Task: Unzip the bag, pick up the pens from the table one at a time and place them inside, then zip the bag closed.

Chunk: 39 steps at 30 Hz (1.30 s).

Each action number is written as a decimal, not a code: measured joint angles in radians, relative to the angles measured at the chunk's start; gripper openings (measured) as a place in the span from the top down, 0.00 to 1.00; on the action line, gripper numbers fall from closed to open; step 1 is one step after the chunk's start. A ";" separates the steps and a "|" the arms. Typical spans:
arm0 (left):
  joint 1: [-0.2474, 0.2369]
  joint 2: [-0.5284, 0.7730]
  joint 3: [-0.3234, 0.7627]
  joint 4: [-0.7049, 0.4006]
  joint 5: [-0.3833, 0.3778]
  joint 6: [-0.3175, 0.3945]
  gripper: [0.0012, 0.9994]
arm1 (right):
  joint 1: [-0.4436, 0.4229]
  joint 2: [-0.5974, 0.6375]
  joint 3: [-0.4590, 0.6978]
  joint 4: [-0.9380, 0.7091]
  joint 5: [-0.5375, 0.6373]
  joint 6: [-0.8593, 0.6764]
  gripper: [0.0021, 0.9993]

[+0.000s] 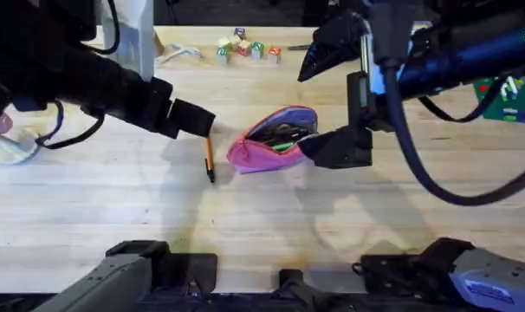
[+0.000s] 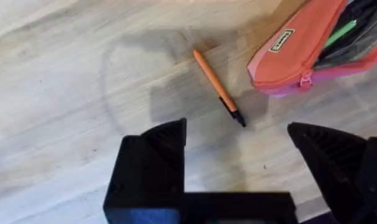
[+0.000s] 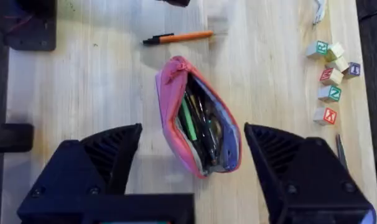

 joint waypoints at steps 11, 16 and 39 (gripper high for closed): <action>0.000 0.000 0.000 0.023 -0.020 -0.179 0.00 | 0.000 0.000 0.000 -0.056 0.000 0.004 0.00; -0.004 0.000 0.000 0.010 -0.134 -0.415 0.00 | 0.000 0.000 0.000 -0.058 0.000 0.007 0.00; -0.259 0.122 -0.102 0.156 -0.394 -0.860 0.00 | 0.000 -0.064 0.000 -0.144 0.000 0.056 0.00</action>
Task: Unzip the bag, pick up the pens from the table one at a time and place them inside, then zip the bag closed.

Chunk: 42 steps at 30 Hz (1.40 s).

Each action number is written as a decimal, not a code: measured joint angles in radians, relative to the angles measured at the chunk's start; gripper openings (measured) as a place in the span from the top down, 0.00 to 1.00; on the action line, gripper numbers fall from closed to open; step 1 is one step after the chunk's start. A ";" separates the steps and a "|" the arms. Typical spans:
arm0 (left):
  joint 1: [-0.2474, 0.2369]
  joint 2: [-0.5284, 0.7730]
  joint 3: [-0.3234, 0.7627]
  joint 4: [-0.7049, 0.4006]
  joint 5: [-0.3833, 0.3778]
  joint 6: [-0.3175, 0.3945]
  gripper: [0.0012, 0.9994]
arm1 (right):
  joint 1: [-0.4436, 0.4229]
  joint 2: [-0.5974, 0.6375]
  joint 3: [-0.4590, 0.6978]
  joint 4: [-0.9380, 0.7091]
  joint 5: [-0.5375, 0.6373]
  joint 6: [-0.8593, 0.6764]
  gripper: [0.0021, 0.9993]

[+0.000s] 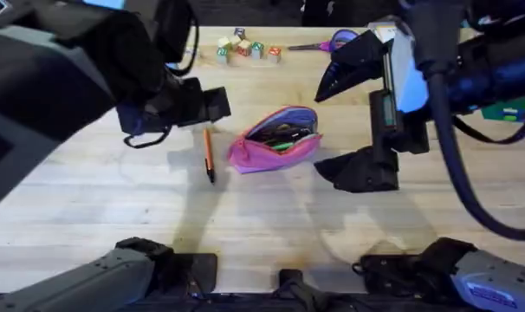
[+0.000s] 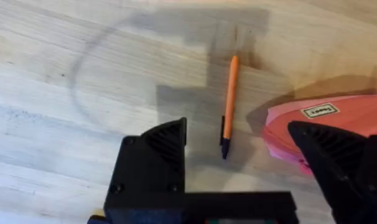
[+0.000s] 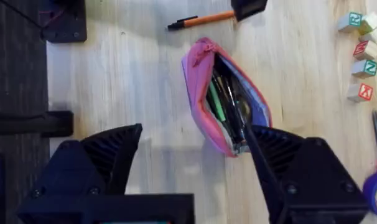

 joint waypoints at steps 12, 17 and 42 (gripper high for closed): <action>-0.001 0.059 -0.006 0.036 0.001 -0.014 0.01 | 0.000 0.000 0.000 -0.010 0.000 0.000 0.00; -0.001 0.094 -0.006 0.066 0.002 -0.017 0.01 | 0.000 0.000 0.000 -0.011 0.000 0.000 0.00; -0.001 0.279 -0.136 0.301 0.092 -0.022 0.01 | 0.000 0.000 0.000 -0.043 0.053 0.003 0.00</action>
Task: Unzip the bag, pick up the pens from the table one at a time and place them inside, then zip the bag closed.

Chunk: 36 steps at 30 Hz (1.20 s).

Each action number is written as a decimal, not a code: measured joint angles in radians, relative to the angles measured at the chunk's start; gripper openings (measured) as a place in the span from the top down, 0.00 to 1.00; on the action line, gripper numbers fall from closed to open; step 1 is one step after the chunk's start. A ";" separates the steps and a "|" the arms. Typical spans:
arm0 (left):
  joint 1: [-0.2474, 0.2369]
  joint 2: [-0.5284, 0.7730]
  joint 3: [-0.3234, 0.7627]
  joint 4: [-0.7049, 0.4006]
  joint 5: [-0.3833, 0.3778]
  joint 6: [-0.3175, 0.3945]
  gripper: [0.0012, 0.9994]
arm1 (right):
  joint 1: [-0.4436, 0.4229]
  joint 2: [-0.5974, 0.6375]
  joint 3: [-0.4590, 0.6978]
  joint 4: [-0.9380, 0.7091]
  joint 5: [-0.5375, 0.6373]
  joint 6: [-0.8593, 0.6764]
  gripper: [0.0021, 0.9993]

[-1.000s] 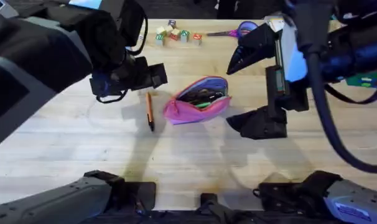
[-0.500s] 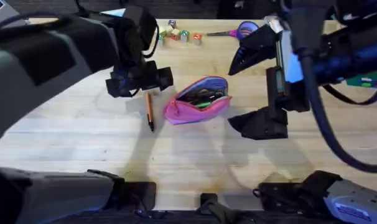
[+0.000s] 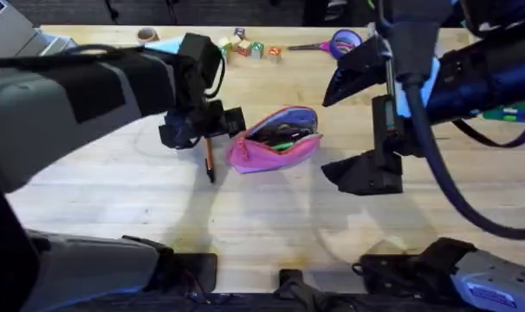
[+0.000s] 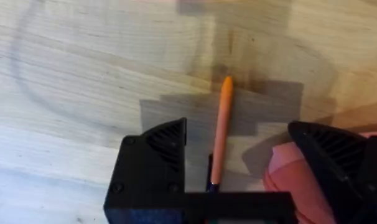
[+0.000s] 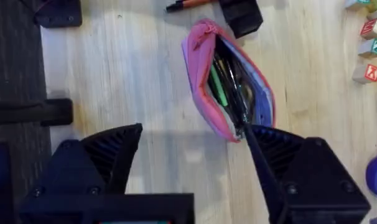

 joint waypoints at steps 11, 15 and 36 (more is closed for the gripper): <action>0.024 -0.019 -0.062 0.064 0.012 -0.020 0.07 | 0.000 0.000 0.000 0.000 0.000 0.000 0.00; 0.040 -0.024 -0.067 0.064 0.013 -0.029 0.17 | 0.000 0.000 0.000 0.000 0.000 0.000 0.00; 0.052 -0.024 -0.072 0.068 -0.004 -0.045 0.91 | 0.000 0.000 0.000 0.004 0.000 0.000 0.00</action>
